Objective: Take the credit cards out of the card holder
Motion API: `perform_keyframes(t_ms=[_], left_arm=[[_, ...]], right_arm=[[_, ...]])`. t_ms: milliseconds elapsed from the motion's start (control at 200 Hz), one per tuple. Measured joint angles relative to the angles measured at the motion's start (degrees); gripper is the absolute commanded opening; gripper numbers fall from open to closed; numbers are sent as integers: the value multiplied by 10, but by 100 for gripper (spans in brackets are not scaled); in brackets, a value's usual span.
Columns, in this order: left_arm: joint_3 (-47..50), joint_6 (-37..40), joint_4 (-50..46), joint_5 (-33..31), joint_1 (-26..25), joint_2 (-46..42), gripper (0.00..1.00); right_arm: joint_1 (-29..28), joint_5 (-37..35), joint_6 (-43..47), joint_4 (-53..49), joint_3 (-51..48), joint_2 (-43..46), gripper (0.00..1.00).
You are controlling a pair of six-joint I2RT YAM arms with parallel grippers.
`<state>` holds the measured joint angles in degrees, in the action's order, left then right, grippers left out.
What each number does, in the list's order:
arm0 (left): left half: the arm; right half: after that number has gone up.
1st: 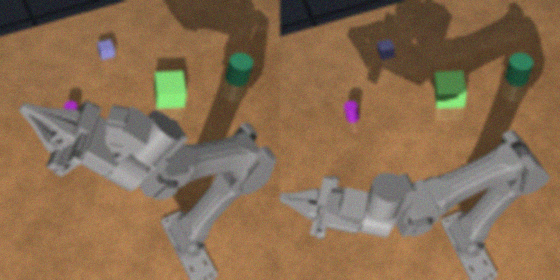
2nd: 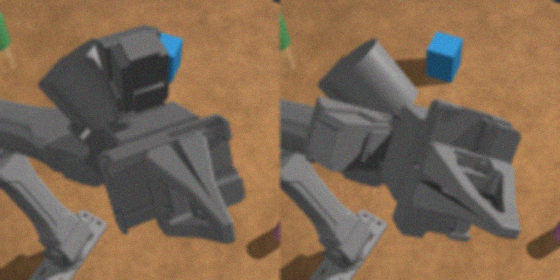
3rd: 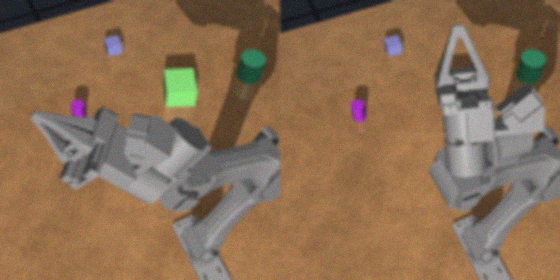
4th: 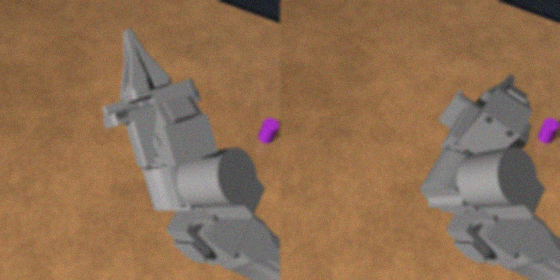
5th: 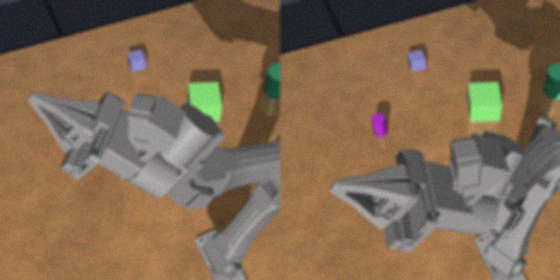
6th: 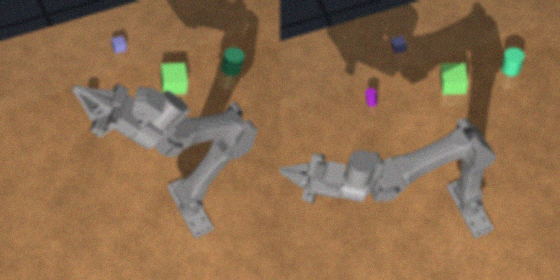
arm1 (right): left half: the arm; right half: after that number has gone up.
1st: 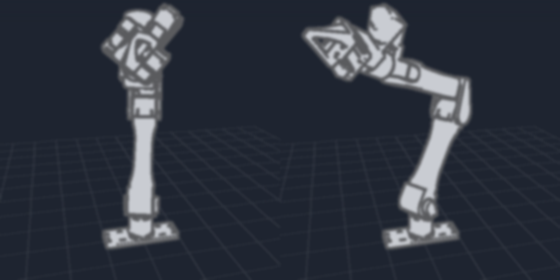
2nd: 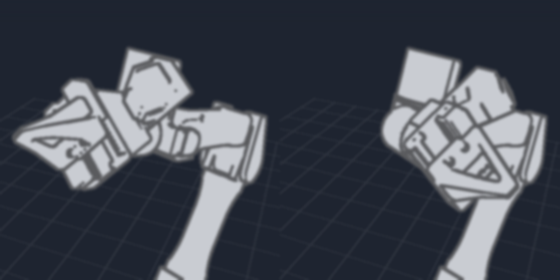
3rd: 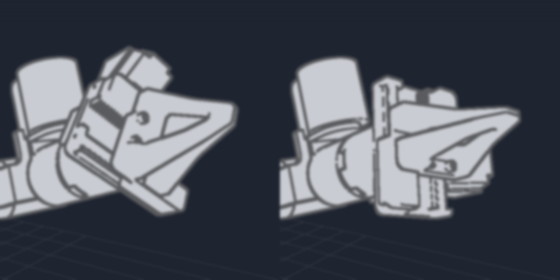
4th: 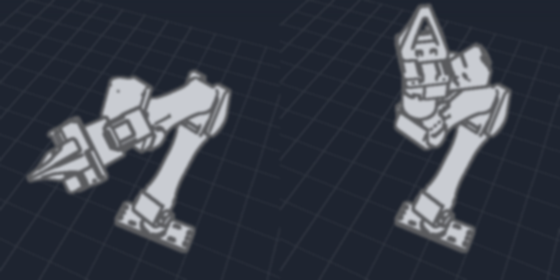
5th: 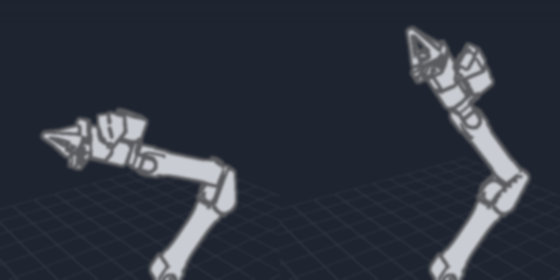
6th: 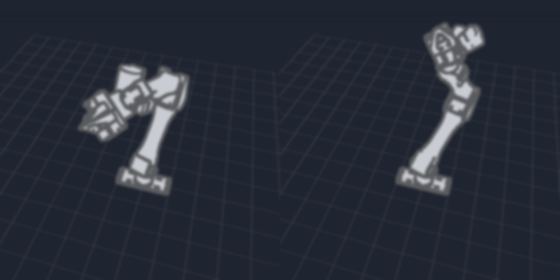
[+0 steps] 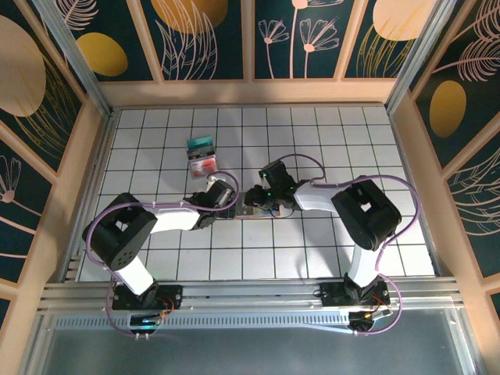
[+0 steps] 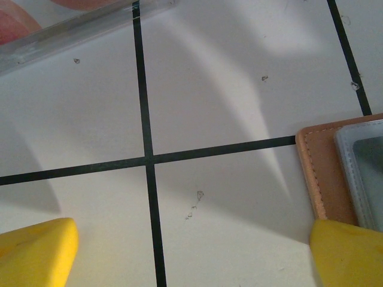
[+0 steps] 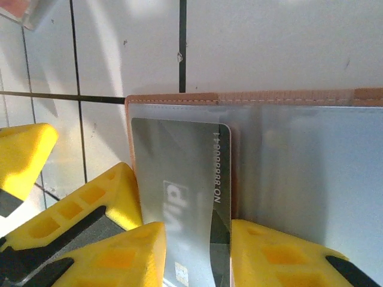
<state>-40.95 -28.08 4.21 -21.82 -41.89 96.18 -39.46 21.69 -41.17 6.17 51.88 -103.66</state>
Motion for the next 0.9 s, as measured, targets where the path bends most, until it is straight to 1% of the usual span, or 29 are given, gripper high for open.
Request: perform_keyframes(t_ms=[185, 290, 606, 781, 901], left_arm=[[0, 0, 0, -1, 0, 0, 99], [0, 0, 0, -1, 0, 0, 99], [0, 0, 0, -1, 0, 0, 99], [0, 0, -1, -2, 0, 0, 99], [0, 0, -1, -3, 0, 0, 99]], right_arm=[[15, 47, -16, 66, -37, 14, 30], [17, 63, -24, 95, -44, 16, 30], [20, 78, -40, 134, -52, 16, 30], [22, 86, -52, 151, -52, 15, 24], [30, 98, -62, 170, -61, 15, 23]])
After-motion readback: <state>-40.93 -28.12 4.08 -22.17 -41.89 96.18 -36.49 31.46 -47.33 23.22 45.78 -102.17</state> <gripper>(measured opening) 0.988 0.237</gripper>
